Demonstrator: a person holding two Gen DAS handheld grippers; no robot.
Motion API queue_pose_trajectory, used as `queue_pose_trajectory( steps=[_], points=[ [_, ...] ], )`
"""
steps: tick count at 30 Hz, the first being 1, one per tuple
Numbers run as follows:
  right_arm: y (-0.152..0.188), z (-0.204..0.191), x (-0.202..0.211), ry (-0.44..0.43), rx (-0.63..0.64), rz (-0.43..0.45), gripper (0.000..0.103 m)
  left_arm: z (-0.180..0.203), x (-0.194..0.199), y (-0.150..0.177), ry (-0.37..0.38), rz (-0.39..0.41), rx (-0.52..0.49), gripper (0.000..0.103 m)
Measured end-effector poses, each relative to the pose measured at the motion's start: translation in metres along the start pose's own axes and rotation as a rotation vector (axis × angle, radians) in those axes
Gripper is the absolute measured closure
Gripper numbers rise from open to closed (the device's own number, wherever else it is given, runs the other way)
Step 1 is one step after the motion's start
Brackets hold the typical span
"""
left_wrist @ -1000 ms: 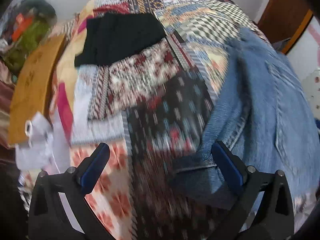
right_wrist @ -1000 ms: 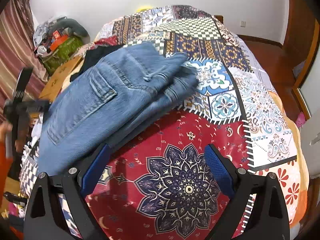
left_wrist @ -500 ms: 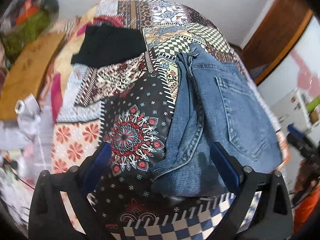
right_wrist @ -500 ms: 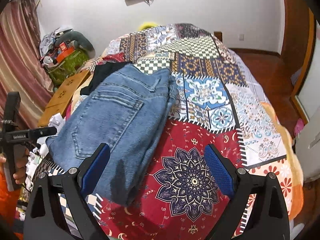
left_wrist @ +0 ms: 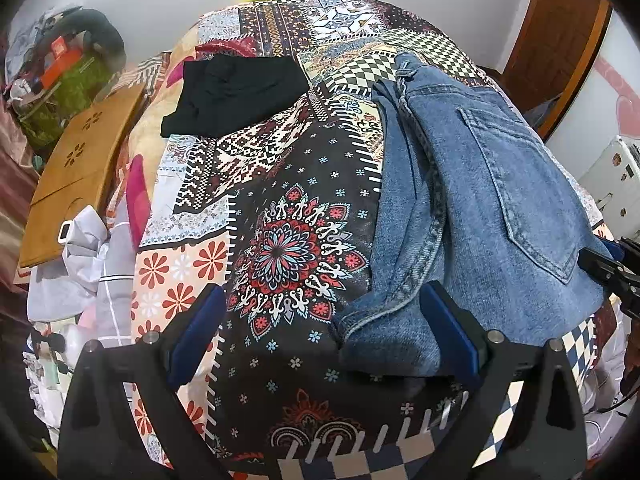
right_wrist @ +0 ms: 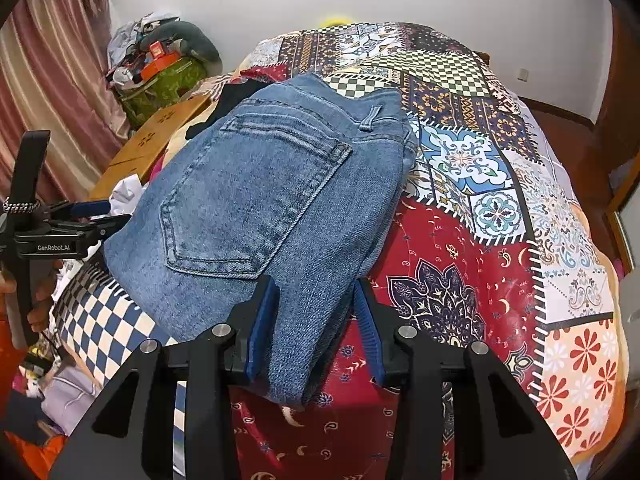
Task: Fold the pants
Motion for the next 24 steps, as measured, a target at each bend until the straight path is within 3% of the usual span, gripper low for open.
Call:
queue_pose_trajectory(
  steps=[6, 10, 13, 15, 20, 24],
  points=[
    [-0.001, -0.001, 0.003, -0.003, -0.001, 0.000, 0.067, 0.001, 0.005, -0.016, -0.013, -0.005, -0.038, 0.005],
    [-0.015, 0.003, 0.017, -0.006, 0.010, 0.033, 0.065, 0.008, 0.022, -0.051, -0.017, 0.064, -0.051, 0.008],
    [-0.038, 0.007, 0.027, 0.011, 0.023, 0.087, 0.050, 0.021, 0.029, -0.084, 0.048, 0.110, -0.041, 0.008],
    [-0.057, 0.015, 0.030, 0.015, 0.009, 0.127, 0.047, 0.033, 0.028, -0.109, 0.073, 0.134, -0.053, 0.008],
    [-0.095, 0.041, 0.018, 0.025, -0.040, 0.147, 0.042, 0.060, 0.011, -0.156, 0.081, 0.158, -0.115, 0.008],
    [-0.120, 0.060, -0.005, 0.029, -0.067, 0.141, 0.042, 0.076, -0.027, -0.186, 0.102, 0.108, -0.166, 0.008]
  ],
)
Point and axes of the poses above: each gripper's, at about its wrist camera, not at the fingertips, and x roughly against the way its jaws point, z to its right, y to its underside, the point moved 7 cm from there along -x, roughly the way its jaws point, and after that the axes turned 1 degree about -z, right-handed, at the moved point
